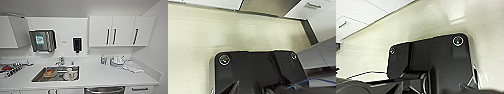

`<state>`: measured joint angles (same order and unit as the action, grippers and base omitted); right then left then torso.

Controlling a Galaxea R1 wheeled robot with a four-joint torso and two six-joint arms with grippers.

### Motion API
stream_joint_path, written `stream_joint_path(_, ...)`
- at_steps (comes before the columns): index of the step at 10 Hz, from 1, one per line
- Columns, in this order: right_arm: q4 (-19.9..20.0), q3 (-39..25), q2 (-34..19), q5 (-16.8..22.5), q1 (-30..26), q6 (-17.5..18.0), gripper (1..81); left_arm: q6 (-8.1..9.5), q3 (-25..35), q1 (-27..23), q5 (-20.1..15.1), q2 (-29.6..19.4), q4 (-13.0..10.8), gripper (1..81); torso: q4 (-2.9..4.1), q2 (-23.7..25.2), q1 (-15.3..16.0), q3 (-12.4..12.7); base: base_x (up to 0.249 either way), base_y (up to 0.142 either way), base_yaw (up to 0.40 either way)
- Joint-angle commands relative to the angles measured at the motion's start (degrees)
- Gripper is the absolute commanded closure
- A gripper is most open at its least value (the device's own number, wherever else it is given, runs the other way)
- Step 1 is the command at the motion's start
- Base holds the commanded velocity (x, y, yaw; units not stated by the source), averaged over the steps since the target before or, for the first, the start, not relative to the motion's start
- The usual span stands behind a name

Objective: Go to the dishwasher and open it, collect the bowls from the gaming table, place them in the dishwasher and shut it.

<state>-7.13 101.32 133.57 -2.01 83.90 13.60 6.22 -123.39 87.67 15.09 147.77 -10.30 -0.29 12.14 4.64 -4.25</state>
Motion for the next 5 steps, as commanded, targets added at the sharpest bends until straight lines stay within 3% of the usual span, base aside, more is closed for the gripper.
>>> stream_joint_path(1, 1.68, -2.27, -5.92, 2.19, -4.13, 0.81, 1.0, 0.29, 0.87, -1.32, 3.54, -4.06, -2.36, 1.0, 0.00, 5.38, 3.47, 0.00, 0.000, 0.000, 0.000)
stream_joint_path(4, 1.77, -2.36, -6.45, 2.19, -4.13, 0.81, 1.0, 0.21, 0.87, 0.00, 7.04, -5.64, -2.61, 1.0, 0.00, 11.65, 7.41, 0.02, 0.000, 0.000, 0.000)
stream_joint_path(5, 1.77, -2.18, -6.36, 2.28, -4.13, 0.90, 1.0, 0.02, 0.52, 0.61, 9.32, -6.08, -5.76, 1.0, 0.00, 13.62, 8.63, 0.04, 0.000, 0.000, 0.000)
